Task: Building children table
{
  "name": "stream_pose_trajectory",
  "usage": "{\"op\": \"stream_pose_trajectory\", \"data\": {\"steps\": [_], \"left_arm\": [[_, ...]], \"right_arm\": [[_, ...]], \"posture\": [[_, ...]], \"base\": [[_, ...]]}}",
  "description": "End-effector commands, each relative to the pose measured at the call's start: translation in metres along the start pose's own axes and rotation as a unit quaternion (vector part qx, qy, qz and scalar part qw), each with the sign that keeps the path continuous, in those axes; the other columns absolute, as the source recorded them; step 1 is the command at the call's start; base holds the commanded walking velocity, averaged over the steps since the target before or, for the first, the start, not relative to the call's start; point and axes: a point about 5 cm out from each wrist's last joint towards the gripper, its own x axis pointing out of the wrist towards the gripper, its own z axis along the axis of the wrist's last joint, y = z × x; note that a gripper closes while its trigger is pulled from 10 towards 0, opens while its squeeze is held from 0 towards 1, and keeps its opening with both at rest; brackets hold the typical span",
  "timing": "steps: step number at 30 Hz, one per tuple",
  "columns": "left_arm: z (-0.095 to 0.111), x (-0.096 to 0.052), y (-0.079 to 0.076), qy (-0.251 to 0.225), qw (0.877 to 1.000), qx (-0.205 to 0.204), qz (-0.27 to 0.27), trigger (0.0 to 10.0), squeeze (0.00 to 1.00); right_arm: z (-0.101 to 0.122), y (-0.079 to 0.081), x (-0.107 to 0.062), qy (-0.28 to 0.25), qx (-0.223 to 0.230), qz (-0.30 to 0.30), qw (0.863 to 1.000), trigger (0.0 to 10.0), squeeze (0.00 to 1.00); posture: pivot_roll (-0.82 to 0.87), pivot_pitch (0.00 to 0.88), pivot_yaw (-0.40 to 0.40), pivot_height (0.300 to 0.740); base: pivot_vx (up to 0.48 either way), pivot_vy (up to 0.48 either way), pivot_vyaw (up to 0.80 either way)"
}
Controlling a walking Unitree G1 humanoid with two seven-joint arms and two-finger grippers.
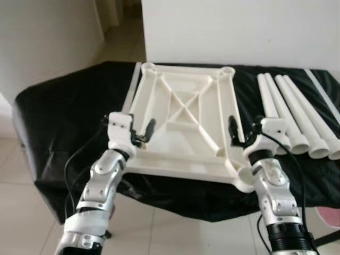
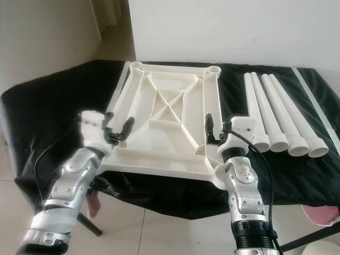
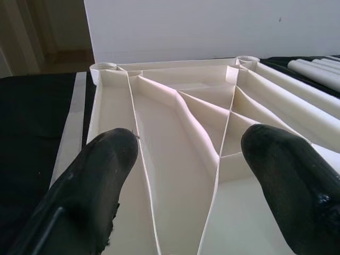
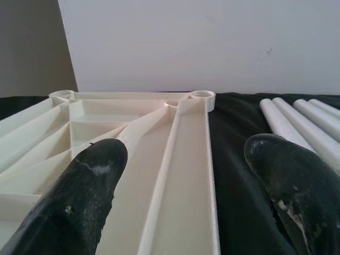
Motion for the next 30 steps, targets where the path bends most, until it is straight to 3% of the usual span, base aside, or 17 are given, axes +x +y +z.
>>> {"op": "stream_pose_trajectory", "data": {"steps": [1, 14, 30], "left_arm": [[-0.0025, 0.0009, 0.005, 0.005, 0.998, 0.004, 0.058, 10.0, 0.0], [0.0004, 0.0049, 0.0126, -0.011, 0.998, -0.006, 0.069, 10.0, 0.0], [0.0022, 0.0061, 0.0119, -0.023, 0.999, -0.027, 0.041, 10.0, 0.0]], "right_arm": [[-0.0026, -0.0024, 0.0, 0.004, -0.009, -0.004, 1.0, 10.0, 0.0], [-0.0026, -0.003, 0.0016, -0.006, -0.015, -0.004, 1.0, 10.0, 0.0], [-0.0016, 0.0003, 0.0029, -0.02, -0.027, 0.011, 0.999, 10.0, 0.0]], "posture": [[0.0, 0.0, 0.025, 0.74], [-0.01, 0.0, 0.022, 0.74], [0.0, 0.0, 0.019, 0.74]], "base": [[0.0, 0.0, -0.73], [0.0, 0.0, -0.72], [0.0, 0.0, 0.0]]}}
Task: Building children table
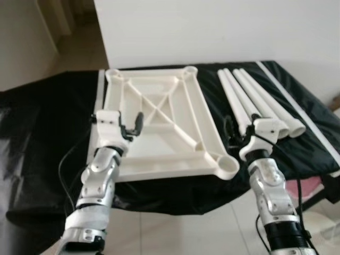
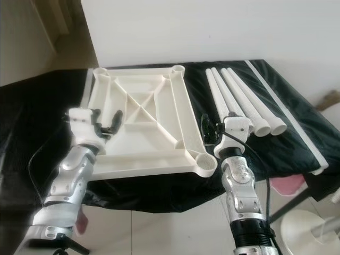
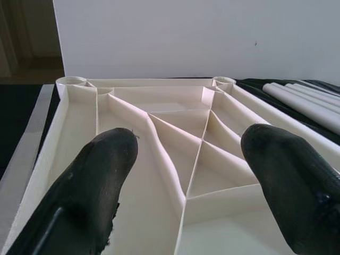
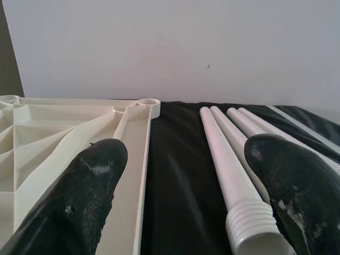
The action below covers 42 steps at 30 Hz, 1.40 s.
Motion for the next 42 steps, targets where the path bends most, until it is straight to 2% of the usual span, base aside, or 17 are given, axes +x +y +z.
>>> {"op": "stream_pose_trajectory", "data": {"steps": [1, 26, 42], "left_arm": [[-0.0028, -0.0008, -0.0016, 0.004, 1.0, -0.001, -0.017, 10.0, 0.0], [0.0017, 0.0033, -0.0102, -0.006, 0.999, -0.015, -0.037, 10.0, 0.0], [0.0011, 0.0016, -0.0091, -0.004, 0.999, -0.019, -0.034, 10.0, 0.0]], "right_arm": [[-0.0019, -0.0026, 0.0005, 0.001, -0.003, -0.004, 1.0, 10.0, 0.0], [-0.0016, -0.0068, 0.0055, -0.008, -0.009, -0.015, 1.0, 10.0, 0.0], [-0.0025, -0.008, 0.0052, -0.009, -0.012, -0.016, 1.0, 10.0, 0.0]], "posture": [[0.0, 0.0, 0.019, 0.74], [-0.01, 0.0, 0.015, 0.74], [-0.01, 0.0, 0.014, 0.74]], "base": [[0.0, 0.0, 0.0], [0.0, 0.0, 0.0], [0.0, 0.0, 0.0]]}}
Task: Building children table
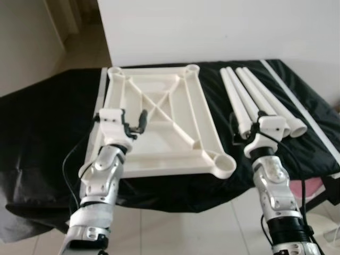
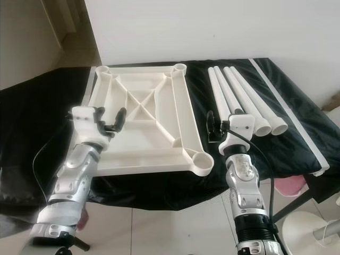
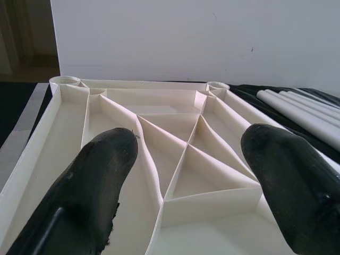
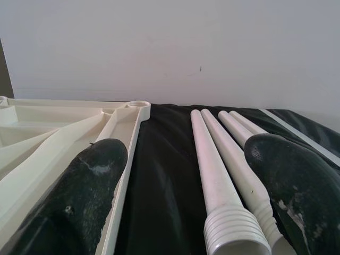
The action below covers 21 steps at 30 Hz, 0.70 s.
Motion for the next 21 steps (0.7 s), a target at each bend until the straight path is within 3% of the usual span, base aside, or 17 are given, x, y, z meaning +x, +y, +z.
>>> {"op": "stream_pose_trajectory", "data": {"steps": [1, 21], "left_arm": [[-0.0003, -0.0008, -0.0031, 0.004, 1.0, 0.0, -0.027, 10.0, 0.0], [-0.0002, 0.0001, -0.0003, 0.005, 1.0, -0.007, -0.019, 10.0, 0.0]], "right_arm": [[-0.0001, -0.0001, 0.0018, -0.002, -0.002, -0.002, 1.0, 10.0, 0.0], [-0.0012, -0.0024, 0.0007, 0.001, -0.006, -0.007, 1.0, 10.0, 0.0]], "posture": [[-0.01, 0.0, 0.013, 0.74], [-0.01, 0.0, 0.009, 0.74]], "base": [[0.0, 0.0, 0.0], [0.0, 0.0, 0.0]]}}
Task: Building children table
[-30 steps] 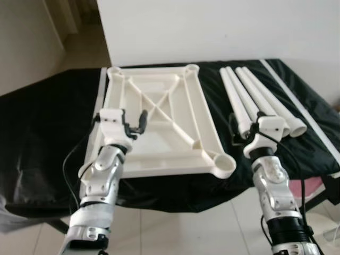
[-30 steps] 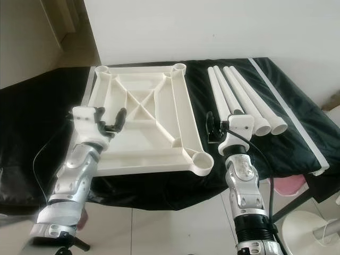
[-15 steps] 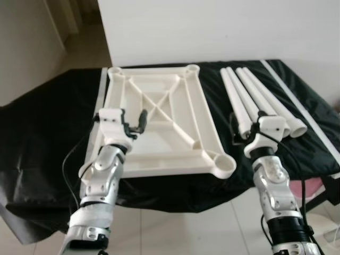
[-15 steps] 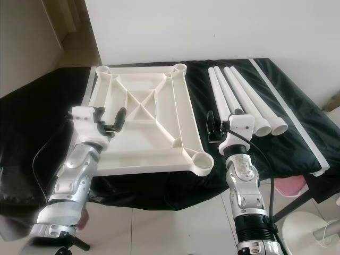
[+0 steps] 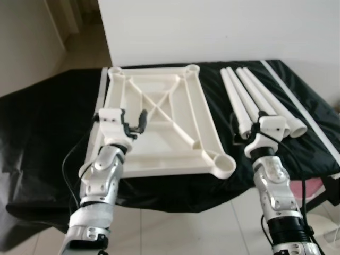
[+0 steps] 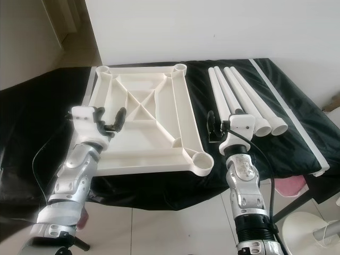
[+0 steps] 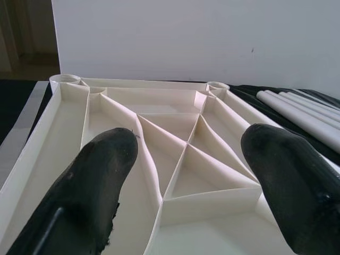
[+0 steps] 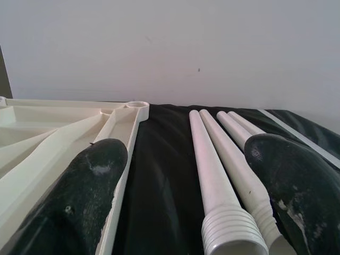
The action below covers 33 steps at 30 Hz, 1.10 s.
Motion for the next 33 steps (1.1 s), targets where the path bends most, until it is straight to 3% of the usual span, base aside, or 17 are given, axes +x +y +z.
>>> {"op": "stream_pose_trajectory", "data": {"steps": [1, 33], "left_arm": [[-0.0001, 0.001, -0.0006, 0.004, 1.0, -0.003, -0.019, 10.0, 0.0], [0.0001, 0.0011, -0.0011, 0.003, 1.0, -0.009, -0.019, 10.0, 0.0]], "right_arm": [[-0.0011, -0.0018, 0.0014, 0.001, -0.005, -0.005, 1.0, 10.0, 0.0], [-0.0021, -0.0015, 0.0001, 0.003, -0.005, -0.007, 1.0, 10.0, 0.0]], "posture": [[-0.01, 0.0, 0.01, 0.74], [-0.01, 0.0, 0.01, 0.74]], "base": [[0.0, 0.0, 0.0], [0.0, 0.0, 0.0]]}}
